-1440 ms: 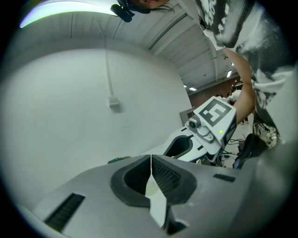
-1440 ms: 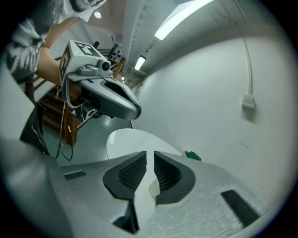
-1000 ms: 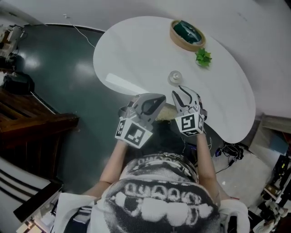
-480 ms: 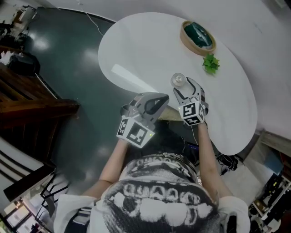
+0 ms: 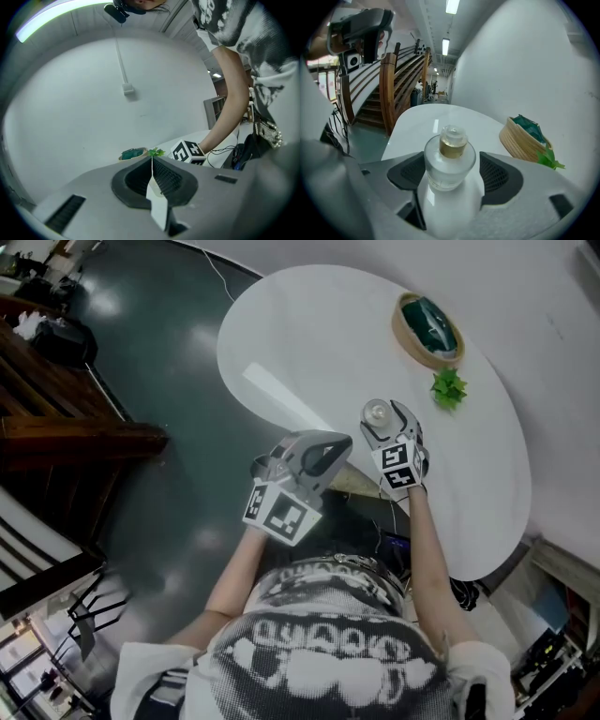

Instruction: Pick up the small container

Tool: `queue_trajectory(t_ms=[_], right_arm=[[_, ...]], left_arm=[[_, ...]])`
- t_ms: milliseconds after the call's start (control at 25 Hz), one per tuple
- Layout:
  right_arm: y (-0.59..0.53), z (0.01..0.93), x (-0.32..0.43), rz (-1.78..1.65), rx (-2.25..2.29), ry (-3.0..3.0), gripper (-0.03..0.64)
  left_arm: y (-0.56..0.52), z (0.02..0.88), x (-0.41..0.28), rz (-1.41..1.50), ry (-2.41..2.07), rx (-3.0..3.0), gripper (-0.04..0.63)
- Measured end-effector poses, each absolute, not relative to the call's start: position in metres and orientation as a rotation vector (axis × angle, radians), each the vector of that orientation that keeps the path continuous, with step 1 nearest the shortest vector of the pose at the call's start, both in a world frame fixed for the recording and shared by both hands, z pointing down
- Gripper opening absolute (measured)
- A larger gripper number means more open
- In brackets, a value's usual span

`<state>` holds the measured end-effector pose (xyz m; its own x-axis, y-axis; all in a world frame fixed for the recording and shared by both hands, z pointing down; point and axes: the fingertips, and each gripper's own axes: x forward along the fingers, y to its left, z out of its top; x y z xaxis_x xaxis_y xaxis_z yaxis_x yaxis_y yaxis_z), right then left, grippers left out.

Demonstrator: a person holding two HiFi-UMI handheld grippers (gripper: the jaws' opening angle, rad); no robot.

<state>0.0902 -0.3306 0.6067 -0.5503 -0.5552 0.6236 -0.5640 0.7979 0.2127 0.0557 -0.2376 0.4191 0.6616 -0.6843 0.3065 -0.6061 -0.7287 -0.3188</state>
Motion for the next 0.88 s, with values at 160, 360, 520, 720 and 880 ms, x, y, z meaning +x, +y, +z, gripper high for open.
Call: queue_trajectory(t_ms=[160,360,520,720,880], right_arm=[[-0.332,0.619,0.084,0.038,0.779,-2.274,0.351],[-0.334,0.632,0.079,0.056,0.742,-2.265,0.351],[-0.338,0.637,0.075,0.079,0.732,-2.274,0.351],[-0.340,0.642,0.072,0.101,0.735,-2.280,0.351],[-0.340,0.643,0.071,0.116,0.754,-2.287,0.347]], left_arm=[[-0.239,0.421,0.050,-0.634,1.093,-2.678,0.006],[-0.241,0.424,0.043,-0.655,1.137,-2.667,0.006],[-0.243,0.424,0.038,-0.659,1.169,-2.656,0.006],[-0.242,0.425,0.031,-0.670,1.189,-2.652,0.006],[-0.240,0.428,0.026,-0.683,1.201,-2.653,0.006]])
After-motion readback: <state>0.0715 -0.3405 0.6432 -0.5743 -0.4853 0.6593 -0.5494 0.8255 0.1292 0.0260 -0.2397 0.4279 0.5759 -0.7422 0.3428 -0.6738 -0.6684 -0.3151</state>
